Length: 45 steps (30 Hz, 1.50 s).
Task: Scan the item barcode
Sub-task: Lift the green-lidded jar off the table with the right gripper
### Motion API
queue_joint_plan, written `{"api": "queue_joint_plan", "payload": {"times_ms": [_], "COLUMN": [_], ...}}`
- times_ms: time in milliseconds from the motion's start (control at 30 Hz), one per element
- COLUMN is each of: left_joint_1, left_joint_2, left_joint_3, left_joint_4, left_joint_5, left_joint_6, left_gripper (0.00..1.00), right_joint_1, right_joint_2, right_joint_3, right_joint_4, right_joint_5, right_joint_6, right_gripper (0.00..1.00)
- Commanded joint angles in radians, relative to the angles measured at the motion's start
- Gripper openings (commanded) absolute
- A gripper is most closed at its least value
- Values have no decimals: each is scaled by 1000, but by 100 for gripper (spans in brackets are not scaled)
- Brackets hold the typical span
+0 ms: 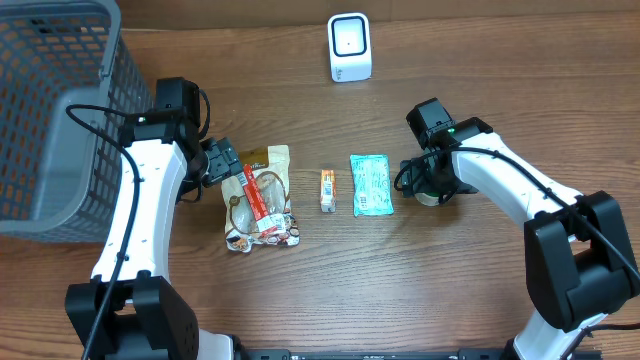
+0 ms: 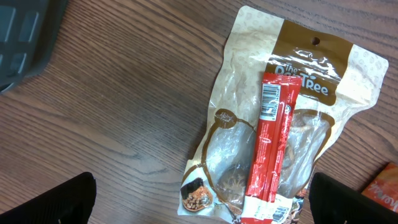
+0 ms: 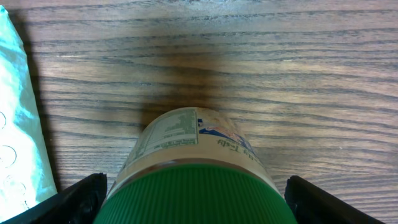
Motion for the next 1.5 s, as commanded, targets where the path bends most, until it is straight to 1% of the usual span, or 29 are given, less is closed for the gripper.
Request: {"api": "queue_joint_plan", "payload": {"times_ms": [0, 300, 600, 700, 1467], "left_joint_1": [0, 0, 0, 0, 0], "left_joint_2": [-1, -1, -1, -1, -1], "left_joint_3": [16, 16, 16, 16, 16], "left_joint_4": [-2, -2, -2, -2, -2], "left_joint_5": [-12, -12, -12, -12, -12], "left_joint_6": [-10, -10, -10, -10, -10], "left_gripper": [100, 100, 100, 100, 100], "right_joint_1": [-2, -2, -2, -2, -2], "right_joint_2": [4, 4, 9, 9, 46], "right_joint_3": [-3, -3, -8, -8, -8], "right_joint_4": [6, 14, 12, 9, 13], "right_joint_5": [0, 0, 0, 0, -1], "right_joint_6": [-4, -4, -4, -4, -4], "right_gripper": [93, 88, 87, 83, 82]}}
